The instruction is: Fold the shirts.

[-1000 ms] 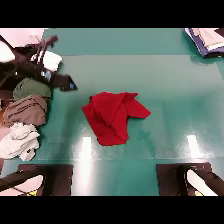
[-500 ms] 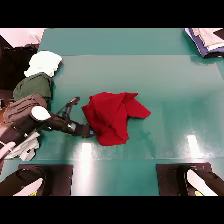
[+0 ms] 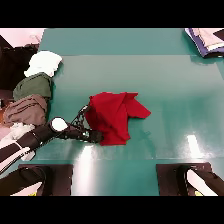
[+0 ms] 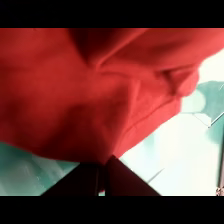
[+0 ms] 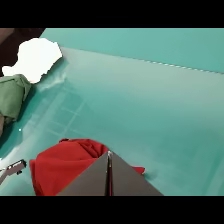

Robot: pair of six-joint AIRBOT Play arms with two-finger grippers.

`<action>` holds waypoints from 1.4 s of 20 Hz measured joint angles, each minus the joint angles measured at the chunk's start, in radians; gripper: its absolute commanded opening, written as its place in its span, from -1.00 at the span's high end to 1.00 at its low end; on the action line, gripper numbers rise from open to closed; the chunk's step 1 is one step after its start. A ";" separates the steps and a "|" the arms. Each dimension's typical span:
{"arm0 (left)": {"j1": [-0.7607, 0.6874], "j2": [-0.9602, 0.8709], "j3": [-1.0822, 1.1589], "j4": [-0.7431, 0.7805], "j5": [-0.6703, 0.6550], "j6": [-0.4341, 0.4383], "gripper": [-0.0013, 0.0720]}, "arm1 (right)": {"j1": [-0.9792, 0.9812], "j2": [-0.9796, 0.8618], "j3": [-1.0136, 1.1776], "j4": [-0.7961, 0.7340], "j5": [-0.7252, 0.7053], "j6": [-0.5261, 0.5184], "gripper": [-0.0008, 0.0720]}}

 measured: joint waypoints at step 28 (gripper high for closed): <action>0.363 0.259 0.455 0.438 -0.478 -0.063 0.90 | 0.326 -0.447 -0.877 0.008 -0.414 -0.198 0.94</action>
